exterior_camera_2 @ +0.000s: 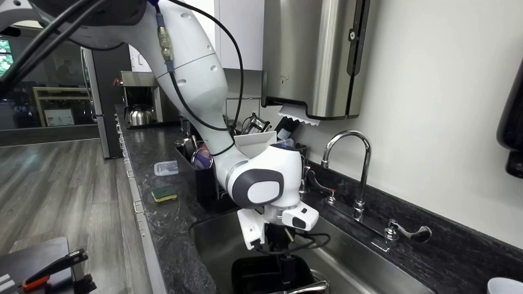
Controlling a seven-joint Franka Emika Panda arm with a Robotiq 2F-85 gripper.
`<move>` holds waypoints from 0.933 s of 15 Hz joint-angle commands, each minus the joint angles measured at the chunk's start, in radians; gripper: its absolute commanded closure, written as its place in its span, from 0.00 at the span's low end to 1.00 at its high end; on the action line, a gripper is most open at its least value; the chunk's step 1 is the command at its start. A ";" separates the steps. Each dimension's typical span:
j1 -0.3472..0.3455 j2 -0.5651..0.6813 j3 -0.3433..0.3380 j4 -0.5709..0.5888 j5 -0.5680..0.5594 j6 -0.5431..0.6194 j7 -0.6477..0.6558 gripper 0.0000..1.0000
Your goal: Put the knife in the sink on the dish rack
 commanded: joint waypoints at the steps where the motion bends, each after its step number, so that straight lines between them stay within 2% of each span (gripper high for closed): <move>1: -0.053 0.031 0.047 0.009 0.026 0.087 -0.079 0.00; 7: -0.113 0.059 0.117 0.007 0.042 0.172 -0.160 0.00; 14: -0.172 0.073 0.163 0.011 0.061 0.220 -0.191 0.00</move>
